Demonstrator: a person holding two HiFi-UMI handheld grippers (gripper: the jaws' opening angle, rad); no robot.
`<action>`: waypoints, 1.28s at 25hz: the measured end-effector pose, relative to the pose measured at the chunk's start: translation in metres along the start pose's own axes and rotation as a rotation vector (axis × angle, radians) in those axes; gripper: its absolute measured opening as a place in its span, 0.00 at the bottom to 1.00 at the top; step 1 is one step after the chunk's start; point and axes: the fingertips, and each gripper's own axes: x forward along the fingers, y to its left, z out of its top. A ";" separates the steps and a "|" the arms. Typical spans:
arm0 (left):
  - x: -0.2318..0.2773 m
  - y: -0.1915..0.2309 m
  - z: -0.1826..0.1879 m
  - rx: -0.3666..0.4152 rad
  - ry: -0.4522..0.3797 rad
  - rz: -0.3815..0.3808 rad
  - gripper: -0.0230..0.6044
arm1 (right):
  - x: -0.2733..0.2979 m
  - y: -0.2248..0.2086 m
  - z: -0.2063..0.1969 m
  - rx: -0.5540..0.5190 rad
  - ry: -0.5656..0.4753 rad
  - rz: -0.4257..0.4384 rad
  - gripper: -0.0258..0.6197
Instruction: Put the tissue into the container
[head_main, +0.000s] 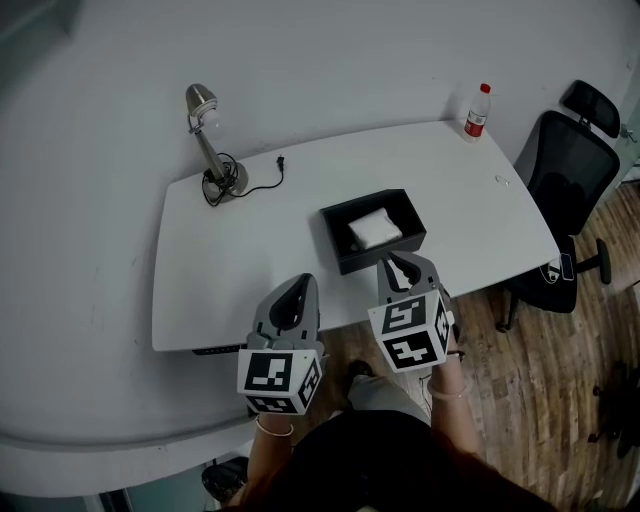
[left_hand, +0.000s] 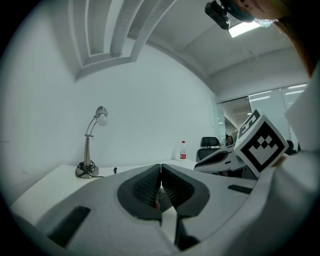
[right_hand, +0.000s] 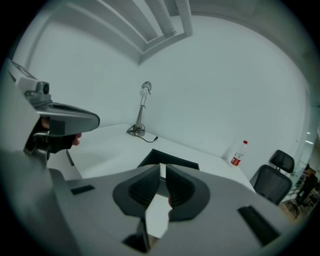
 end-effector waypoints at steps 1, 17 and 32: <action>-0.004 -0.002 -0.001 0.000 0.000 0.001 0.08 | -0.004 0.002 -0.001 -0.004 -0.003 -0.003 0.11; -0.066 -0.027 -0.003 -0.004 -0.025 0.012 0.08 | -0.069 0.023 -0.002 0.016 -0.107 -0.048 0.07; -0.115 -0.064 -0.006 0.021 -0.054 -0.040 0.08 | -0.134 0.055 -0.009 0.106 -0.232 -0.040 0.07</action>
